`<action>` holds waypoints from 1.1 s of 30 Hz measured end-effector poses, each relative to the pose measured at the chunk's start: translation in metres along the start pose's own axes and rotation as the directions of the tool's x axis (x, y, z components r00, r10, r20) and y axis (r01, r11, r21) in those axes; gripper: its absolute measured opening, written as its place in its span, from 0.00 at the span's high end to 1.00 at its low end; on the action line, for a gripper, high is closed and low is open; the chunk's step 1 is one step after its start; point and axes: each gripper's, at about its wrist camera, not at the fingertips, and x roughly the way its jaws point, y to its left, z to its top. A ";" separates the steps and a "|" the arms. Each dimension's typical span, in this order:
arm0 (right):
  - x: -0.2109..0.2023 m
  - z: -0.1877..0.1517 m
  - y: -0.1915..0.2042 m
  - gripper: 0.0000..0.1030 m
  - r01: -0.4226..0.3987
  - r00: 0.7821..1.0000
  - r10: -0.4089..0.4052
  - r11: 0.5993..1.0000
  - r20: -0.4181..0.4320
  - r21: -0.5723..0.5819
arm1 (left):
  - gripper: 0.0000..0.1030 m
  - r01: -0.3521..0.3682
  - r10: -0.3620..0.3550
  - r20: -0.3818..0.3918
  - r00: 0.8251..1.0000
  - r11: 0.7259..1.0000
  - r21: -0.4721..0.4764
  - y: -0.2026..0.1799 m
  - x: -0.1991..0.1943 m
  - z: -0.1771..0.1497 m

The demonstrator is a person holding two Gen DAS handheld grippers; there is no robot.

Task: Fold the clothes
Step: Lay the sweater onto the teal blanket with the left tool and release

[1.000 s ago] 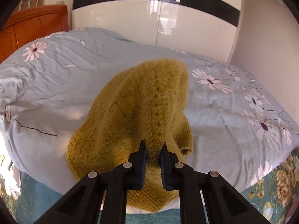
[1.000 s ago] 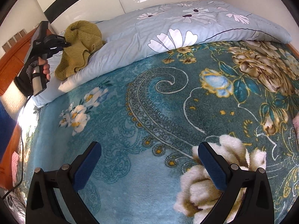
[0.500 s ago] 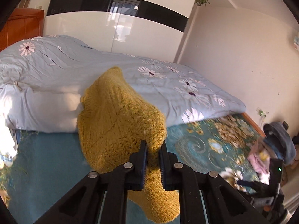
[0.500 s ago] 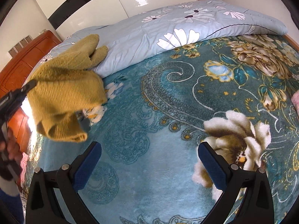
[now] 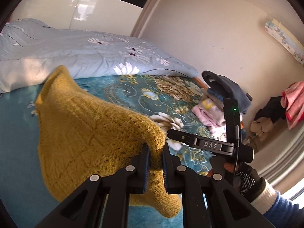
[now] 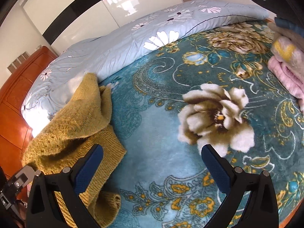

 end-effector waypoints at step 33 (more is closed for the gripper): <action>0.144 -0.115 0.270 0.21 -0.033 0.956 -0.180 0.715 -0.230 -0.698 | 0.31 -0.377 0.429 -0.044 0.902 0.734 -0.565 0.223 -0.160 -0.081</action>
